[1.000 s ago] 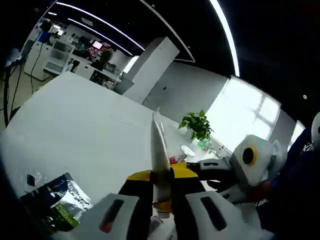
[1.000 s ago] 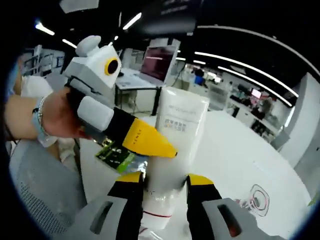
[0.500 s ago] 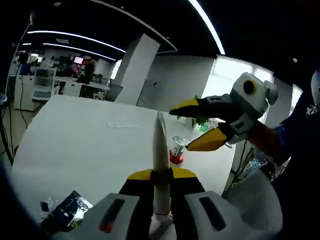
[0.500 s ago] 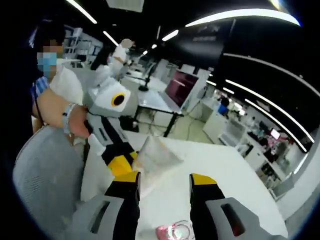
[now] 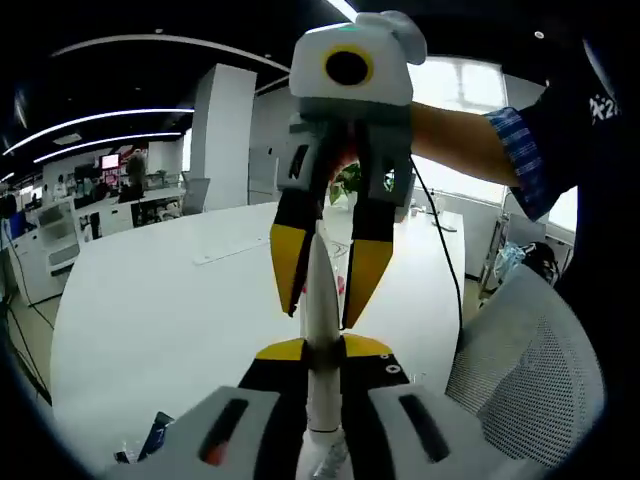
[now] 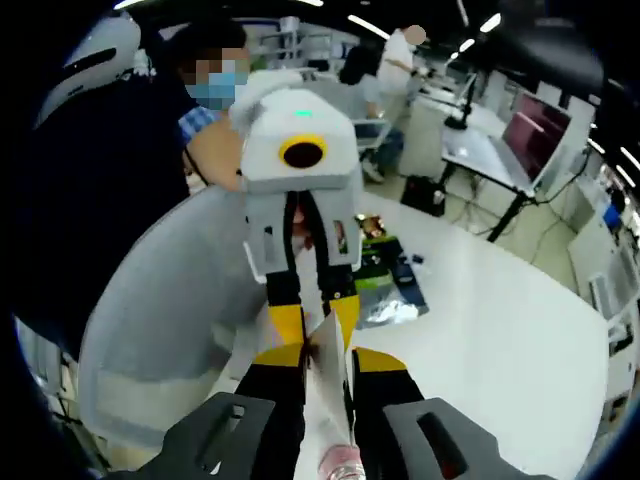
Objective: Arrange the skincare products in the storage area until every visible bottle or jar stands upright without overlapping.
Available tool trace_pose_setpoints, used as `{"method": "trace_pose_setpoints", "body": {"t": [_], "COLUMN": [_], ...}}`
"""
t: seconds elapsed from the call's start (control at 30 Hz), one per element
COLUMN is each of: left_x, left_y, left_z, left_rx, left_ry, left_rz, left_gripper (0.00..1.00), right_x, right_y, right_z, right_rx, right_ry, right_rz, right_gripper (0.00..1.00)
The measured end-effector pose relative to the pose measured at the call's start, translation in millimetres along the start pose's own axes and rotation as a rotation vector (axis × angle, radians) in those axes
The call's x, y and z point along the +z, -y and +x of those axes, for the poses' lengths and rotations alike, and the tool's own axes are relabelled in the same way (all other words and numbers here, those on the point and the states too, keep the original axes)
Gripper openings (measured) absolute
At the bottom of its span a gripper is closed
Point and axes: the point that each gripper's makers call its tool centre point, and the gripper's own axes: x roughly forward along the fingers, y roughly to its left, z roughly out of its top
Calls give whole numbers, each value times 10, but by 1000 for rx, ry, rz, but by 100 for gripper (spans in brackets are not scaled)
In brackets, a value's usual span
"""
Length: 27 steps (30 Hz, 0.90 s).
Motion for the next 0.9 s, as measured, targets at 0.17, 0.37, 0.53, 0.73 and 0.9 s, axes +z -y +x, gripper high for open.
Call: {"method": "trace_pose_setpoints", "body": {"t": [0.17,0.37,0.53,0.73,0.9], "left_x": [37,35,-2,-33,-66], "left_y": [-107,-260,-378,-386,-387], "left_z": [8,-46,-82,-76,-64], "left_rx": [43,112,168,179,177], "left_ry": [50,79,64,49,36], "left_rz": [-40,-111,-118,-109,-115], "left_gripper": [11,15,11,13,13], "right_x": [16,-104,-326,-399,-384], "right_y": [97,228,298,412,415], "right_z": [-20,-115,-143,-113,-143], "right_rx": [-55,-113,-138,-169,-171], "right_ry": [-54,-95,-183,-160,-141], "right_rz": [-25,81,149,224,244], "right_gripper": [2,1,1,0,0]}}
